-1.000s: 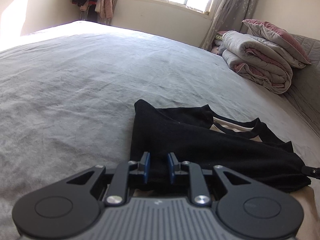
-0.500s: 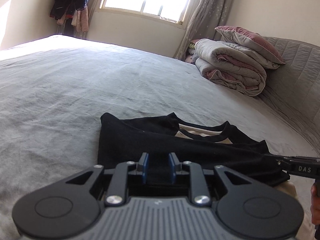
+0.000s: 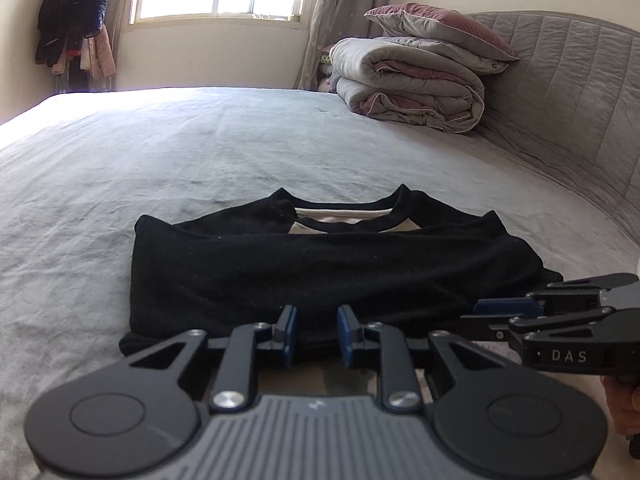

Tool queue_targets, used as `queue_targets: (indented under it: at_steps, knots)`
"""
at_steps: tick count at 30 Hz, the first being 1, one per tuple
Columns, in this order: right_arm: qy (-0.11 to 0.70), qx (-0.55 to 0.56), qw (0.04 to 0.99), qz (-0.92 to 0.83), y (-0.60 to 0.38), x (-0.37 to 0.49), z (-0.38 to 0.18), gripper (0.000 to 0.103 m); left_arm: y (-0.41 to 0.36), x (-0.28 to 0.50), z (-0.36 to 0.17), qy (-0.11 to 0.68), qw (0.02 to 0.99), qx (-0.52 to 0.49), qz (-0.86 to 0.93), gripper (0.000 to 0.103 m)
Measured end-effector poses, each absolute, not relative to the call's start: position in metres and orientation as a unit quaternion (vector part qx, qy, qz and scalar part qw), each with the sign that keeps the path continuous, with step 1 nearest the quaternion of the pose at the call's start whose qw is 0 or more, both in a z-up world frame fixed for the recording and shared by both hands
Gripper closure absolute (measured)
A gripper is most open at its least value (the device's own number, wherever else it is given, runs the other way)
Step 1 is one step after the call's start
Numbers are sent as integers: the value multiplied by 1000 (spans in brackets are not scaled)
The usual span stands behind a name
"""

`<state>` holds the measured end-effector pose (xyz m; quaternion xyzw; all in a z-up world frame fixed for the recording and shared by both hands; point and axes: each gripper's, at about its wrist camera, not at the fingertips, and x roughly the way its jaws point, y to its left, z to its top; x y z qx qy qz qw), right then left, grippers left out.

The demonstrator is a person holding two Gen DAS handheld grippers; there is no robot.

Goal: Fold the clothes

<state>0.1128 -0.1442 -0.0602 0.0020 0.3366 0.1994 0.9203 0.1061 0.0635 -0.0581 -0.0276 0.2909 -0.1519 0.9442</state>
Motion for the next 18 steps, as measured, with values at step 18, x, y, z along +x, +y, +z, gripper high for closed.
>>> queue_targets:
  at_steps: [18]
  knots:
    - [355,93,916,161,-221,129,-69,80,-28,134,-77,283,920,-35,-269,80]
